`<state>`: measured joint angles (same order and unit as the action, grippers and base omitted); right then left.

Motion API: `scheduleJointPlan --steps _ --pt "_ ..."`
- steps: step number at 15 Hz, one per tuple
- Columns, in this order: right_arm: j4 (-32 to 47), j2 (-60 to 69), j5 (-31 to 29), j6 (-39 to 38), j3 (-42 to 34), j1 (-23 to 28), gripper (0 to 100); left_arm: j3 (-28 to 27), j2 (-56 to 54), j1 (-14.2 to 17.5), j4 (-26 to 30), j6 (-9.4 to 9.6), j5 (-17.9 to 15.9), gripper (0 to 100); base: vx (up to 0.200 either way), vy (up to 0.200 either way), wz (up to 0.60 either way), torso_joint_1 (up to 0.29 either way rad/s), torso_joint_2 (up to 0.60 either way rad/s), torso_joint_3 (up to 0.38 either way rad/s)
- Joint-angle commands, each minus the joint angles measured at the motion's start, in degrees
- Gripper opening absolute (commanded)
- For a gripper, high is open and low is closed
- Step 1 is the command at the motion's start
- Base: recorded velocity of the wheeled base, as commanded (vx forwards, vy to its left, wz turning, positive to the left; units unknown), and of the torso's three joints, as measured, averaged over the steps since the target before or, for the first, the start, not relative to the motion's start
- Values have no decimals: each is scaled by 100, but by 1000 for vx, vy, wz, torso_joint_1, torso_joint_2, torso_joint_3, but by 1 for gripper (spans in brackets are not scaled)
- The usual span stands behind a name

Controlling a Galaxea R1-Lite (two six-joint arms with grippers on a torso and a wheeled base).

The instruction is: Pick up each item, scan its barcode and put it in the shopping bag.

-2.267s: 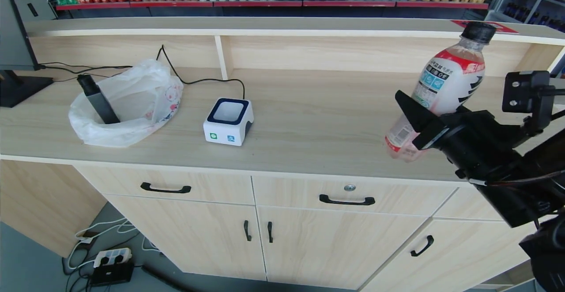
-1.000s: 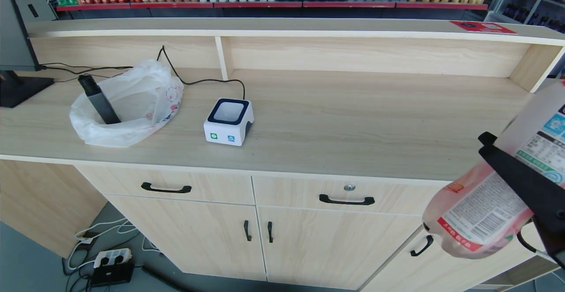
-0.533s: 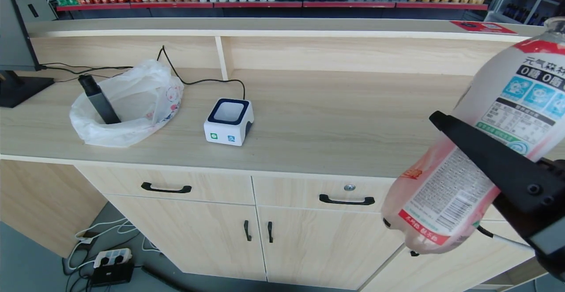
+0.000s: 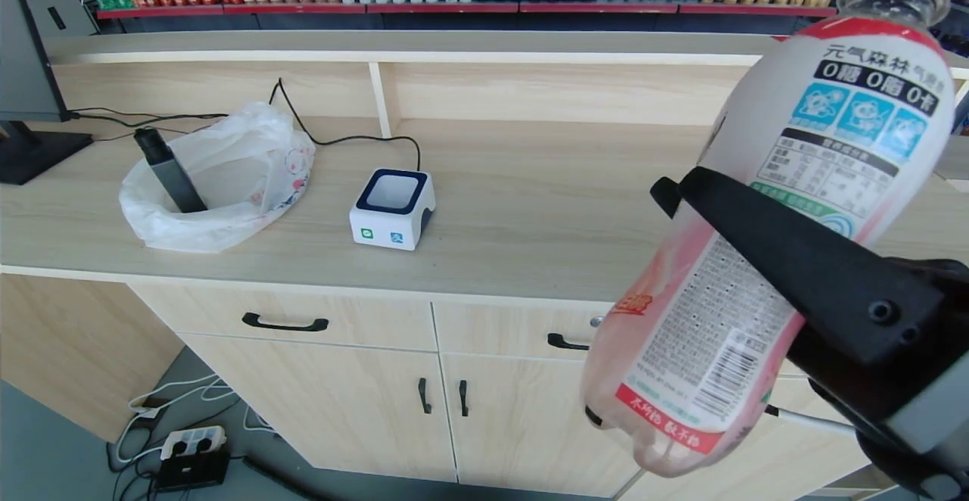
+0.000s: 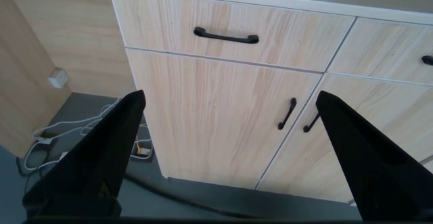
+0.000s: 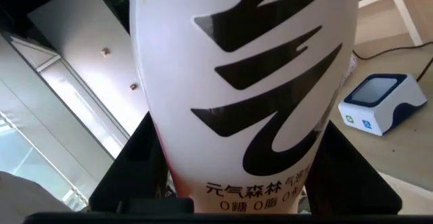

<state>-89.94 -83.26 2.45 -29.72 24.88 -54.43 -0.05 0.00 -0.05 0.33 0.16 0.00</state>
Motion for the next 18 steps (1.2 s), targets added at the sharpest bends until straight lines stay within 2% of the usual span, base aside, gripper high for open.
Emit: scheduleJointPlan --steps 1,6,10,18 --pt "-6 -41 1 -262 149 -6 0 -4 0 -4 2 2 0 100 0 0 0 0 0 0" --pt "-6 3 1 -447 201 -24 0 -4 0 -4 2 2 0 100 0 0 0 0 0 0" --pt "-6 152 63 -359 219 -287 0 -4 0 5 2 2 0 100 0 0 0 0 0 0" --pt "-6 152 194 -333 245 -305 0 -4 0 5 2 2 0 100 0 0 0 0 0 0"
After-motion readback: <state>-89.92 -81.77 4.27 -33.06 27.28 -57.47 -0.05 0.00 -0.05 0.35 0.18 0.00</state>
